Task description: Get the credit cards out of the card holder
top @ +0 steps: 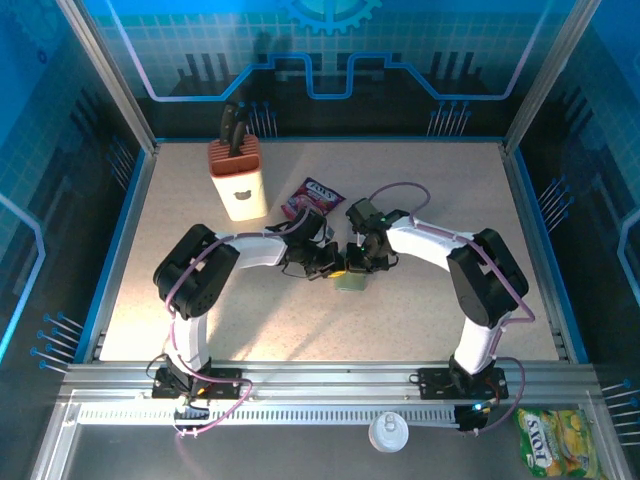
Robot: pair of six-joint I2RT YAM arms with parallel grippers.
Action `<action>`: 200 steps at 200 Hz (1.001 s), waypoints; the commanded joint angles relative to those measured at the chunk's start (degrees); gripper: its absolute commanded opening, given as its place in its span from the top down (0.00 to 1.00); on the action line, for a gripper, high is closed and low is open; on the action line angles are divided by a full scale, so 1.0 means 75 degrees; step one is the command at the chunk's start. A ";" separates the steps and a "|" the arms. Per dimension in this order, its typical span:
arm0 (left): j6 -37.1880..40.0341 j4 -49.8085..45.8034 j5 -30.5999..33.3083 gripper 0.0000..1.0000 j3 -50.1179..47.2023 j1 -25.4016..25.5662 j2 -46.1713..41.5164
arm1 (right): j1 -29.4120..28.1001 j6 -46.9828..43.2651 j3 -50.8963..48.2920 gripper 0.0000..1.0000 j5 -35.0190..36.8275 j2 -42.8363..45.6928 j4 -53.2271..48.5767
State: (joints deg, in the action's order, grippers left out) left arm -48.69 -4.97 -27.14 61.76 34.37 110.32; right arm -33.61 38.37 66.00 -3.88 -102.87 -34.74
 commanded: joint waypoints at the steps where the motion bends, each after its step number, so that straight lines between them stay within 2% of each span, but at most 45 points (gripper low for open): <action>1: 0.0390 -0.1590 0.0521 0.96 0.0038 0.0030 0.0311 | 0.0149 -0.0030 -0.0300 1.00 -0.0139 0.0179 -0.0102; 55: 0.0354 -0.1704 0.0532 0.97 -0.0004 0.0014 0.0583 | 0.0535 -0.0153 -0.0715 1.00 -0.0249 0.0599 -0.0079; 142: 0.0374 -0.1721 0.0571 0.95 0.0123 0.0003 0.0575 | 0.0986 -0.0415 -0.1136 1.00 0.0098 0.1123 -0.0346; 171: 0.0357 -0.1632 0.0425 0.95 0.0194 0.0011 0.0555 | 0.0880 -0.0549 -0.1059 1.00 -0.0849 0.1266 0.0278; 200: 0.0360 -0.1587 0.0454 0.95 0.0192 0.0012 0.0446 | 0.0459 -0.0598 -0.0508 0.93 -0.0783 0.0855 0.0052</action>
State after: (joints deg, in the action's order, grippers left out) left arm -46.54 -9.17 -27.05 64.27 34.57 111.50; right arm -27.62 35.07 58.67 -7.75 -95.07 -34.28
